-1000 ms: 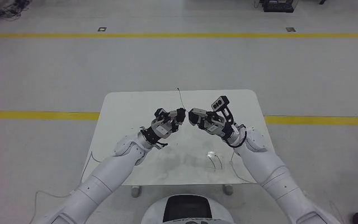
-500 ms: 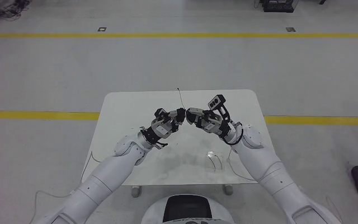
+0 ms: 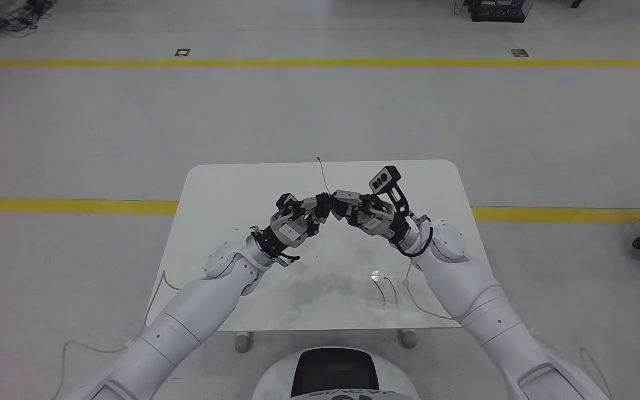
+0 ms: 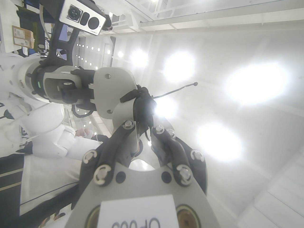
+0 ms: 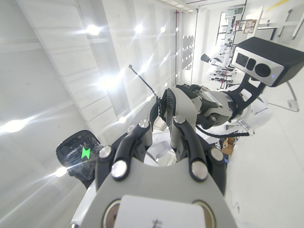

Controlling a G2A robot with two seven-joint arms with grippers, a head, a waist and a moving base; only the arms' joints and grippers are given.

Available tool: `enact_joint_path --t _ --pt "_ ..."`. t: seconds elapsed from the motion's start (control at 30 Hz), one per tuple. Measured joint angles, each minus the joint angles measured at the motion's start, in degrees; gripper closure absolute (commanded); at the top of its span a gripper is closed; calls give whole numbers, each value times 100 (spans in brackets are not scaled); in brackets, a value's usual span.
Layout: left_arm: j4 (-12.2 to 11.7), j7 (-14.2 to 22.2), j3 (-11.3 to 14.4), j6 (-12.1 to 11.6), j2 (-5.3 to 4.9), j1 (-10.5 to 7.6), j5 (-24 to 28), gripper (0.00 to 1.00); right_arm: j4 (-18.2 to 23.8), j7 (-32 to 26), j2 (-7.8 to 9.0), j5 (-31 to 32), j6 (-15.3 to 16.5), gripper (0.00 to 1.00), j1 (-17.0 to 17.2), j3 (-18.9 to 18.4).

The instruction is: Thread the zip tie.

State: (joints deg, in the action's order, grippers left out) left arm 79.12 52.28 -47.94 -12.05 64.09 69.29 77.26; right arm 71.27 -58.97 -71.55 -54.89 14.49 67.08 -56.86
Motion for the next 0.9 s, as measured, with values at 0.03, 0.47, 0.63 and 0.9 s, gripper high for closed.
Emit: enact_joint_path --t 0.03,0.47,0.63,0.9 --pt "0 0 0 0 0 0 0 100 -8 -2 -5 12 -3 97 -3 -1" --pt "0 0 0 0 0 0 0 100 -47 -35 -35 181 3 100 48 -110" --pt "0 0 0 0 0 0 0 100 -8 -49 -28 250 -10 100 124 -190" --pt "0 0 0 0 0 0 0 100 122 -18 -18 299 -66 84 256 -313"
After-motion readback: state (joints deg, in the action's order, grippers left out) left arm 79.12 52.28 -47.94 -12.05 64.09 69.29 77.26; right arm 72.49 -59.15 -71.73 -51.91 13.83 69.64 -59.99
